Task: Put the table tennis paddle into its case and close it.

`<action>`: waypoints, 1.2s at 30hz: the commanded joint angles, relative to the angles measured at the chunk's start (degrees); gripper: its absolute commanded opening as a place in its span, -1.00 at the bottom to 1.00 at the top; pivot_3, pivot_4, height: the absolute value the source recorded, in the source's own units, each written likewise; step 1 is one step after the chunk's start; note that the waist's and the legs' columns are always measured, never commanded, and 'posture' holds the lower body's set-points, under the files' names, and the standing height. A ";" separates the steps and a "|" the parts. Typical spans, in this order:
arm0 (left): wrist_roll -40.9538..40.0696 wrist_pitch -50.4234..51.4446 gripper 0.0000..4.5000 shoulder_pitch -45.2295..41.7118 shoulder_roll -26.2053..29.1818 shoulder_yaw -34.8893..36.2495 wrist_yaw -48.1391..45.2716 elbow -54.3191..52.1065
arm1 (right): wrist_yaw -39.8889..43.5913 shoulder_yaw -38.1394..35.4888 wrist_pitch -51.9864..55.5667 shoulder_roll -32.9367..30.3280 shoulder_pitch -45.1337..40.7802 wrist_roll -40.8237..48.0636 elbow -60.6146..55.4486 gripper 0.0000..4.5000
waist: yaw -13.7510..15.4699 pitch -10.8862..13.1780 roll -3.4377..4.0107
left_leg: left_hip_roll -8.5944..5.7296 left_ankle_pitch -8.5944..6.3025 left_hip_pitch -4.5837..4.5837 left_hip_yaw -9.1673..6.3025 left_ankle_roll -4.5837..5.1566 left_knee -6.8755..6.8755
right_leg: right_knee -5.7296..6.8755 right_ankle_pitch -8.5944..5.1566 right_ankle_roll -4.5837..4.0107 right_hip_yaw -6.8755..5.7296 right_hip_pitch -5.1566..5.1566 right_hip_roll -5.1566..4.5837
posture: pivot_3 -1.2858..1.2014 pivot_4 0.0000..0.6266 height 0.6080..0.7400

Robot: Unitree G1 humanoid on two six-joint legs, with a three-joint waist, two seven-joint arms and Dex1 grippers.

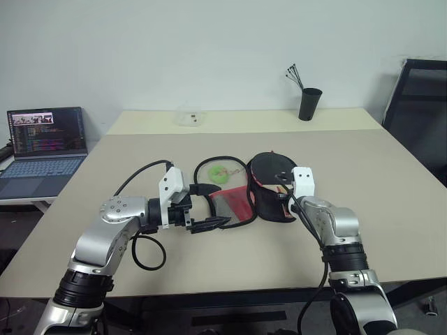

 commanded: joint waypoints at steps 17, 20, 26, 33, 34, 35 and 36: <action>0.06 -0.72 1.00 -0.04 0.69 0.77 0.21 -1.60 | -1.73 -0.26 -1.56 1.73 -1.21 -0.53 -1.11 0.36 | -0.01 0.00 0.00 | 0.01 0.00 0.00 -0.02 0.00 0.00 | 0.01 0.00 0.00 0.01 0.00 0.00 | 0.03 -0.52 1.00; 0.11 -0.76 1.00 -0.04 0.60 0.70 0.27 -1.56 | -1.91 -0.12 -1.17 1.68 -0.88 -0.57 -1.81 0.84 | 0.00 0.00 0.00 | 0.01 0.00 0.00 -0.02 0.00 0.00 | 0.01 0.00 0.00 0.01 0.00 0.00 | 0.03 -0.52 1.00; 0.51 -1.08 1.00 0.11 0.41 1.08 0.87 -0.68 | -0.13 -1.88 6.22 3.50 0.26 3.86 -9.23 0.98 | 0.02 0.00 0.00 | 0.02 0.00 0.00 -0.03 0.00 0.00 | 0.00 0.00 0.00 0.02 0.00 0.00 | 0.03 -0.52 1.00; 0.64 -1.39 1.00 0.19 0.53 1.17 1.15 0.02 | -0.85 -4.93 13.10 4.86 1.53 6.78 -15.35 0.98 | 0.01 0.00 0.00 | 0.05 0.00 0.00 -0.07 0.00 -0.01 | 0.00 -0.02 0.01 -0.01 0.00 0.01 | 0.03 -0.52 1.00; 0.68 -1.46 1.00 0.09 0.44 1.10 1.17 0.18 | -0.97 -5.12 13.46 4.98 1.61 6.98 -15.57 0.98 | 0.02 0.00 0.00 | 0.05 0.00 0.00 -0.07 0.00 -0.01 | 0.00 -0.02 0.00 -0.01 0.00 0.01 | 0.03 -0.52 1.00; 0.74 -1.55 1.00 0.00 0.36 1.01 1.20 0.33 | -1.04 -5.17 13.69 4.97 1.67 7.07 -15.77 0.98 | 0.02 0.00 0.00 | 0.05 0.00 0.00 -0.06 0.00 -0.01 | 0.00 -0.02 0.00 -0.01 0.00 0.01 | 0.03 -0.52 1.00; 0.79 -1.63 1.00 -0.10 0.30 0.94 1.19 0.50 | -1.09 -5.28 13.85 5.01 1.65 7.14 -15.85 0.98 | 0.01 0.00 0.00 | 0.05 0.00 0.00 -0.06 0.00 -0.01 | 0.00 -0.03 0.00 -0.01 0.00 0.01 | 0.03 -0.52 1.00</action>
